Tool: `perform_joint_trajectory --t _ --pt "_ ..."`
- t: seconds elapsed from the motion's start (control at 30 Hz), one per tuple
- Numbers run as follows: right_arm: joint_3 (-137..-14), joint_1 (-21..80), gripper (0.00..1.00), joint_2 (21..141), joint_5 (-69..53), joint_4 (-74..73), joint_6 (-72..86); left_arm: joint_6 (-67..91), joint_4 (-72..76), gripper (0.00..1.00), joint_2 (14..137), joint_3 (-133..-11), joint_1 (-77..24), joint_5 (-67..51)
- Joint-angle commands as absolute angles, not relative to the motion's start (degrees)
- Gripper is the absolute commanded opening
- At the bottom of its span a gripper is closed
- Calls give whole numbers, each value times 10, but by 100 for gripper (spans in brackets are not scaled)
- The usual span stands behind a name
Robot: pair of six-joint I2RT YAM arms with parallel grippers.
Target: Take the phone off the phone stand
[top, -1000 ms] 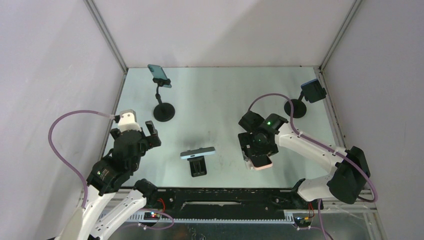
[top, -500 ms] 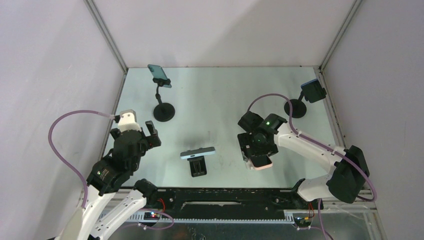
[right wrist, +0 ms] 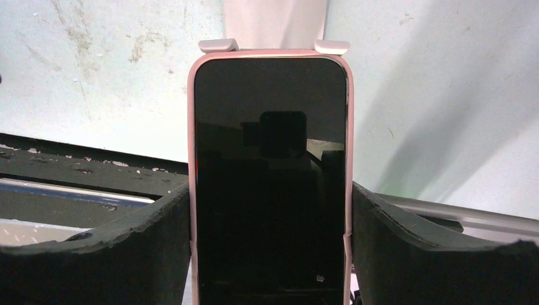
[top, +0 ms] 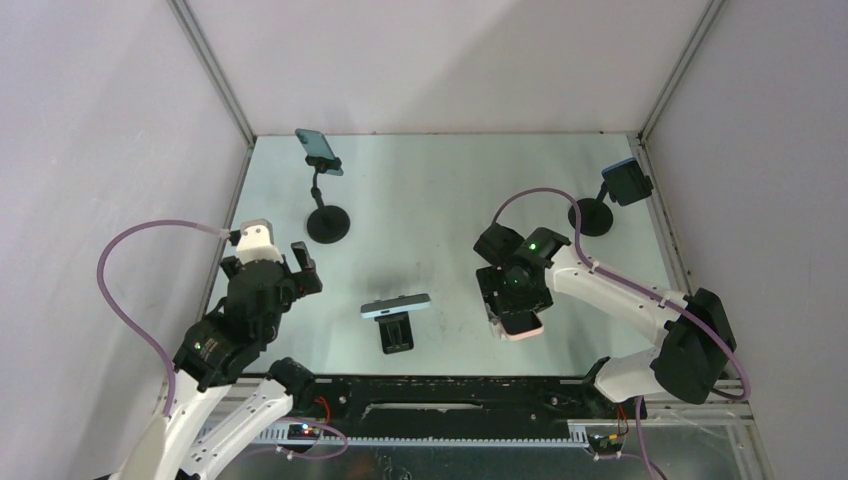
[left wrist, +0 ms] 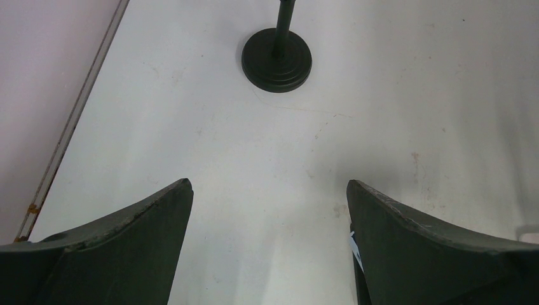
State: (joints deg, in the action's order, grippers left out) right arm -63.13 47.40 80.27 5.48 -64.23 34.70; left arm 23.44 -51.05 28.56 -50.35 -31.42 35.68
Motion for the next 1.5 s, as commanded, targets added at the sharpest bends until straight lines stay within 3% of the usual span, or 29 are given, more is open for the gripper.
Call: perform_joint_trajectory --t 0.0,1.47 --pt "-633 479 73 796 56 -634 341 223 -489 98 285 -499 -309 352" --pt "-774 401 62 828 64 -607 263 220 -486 98 289 -498 -308 346"
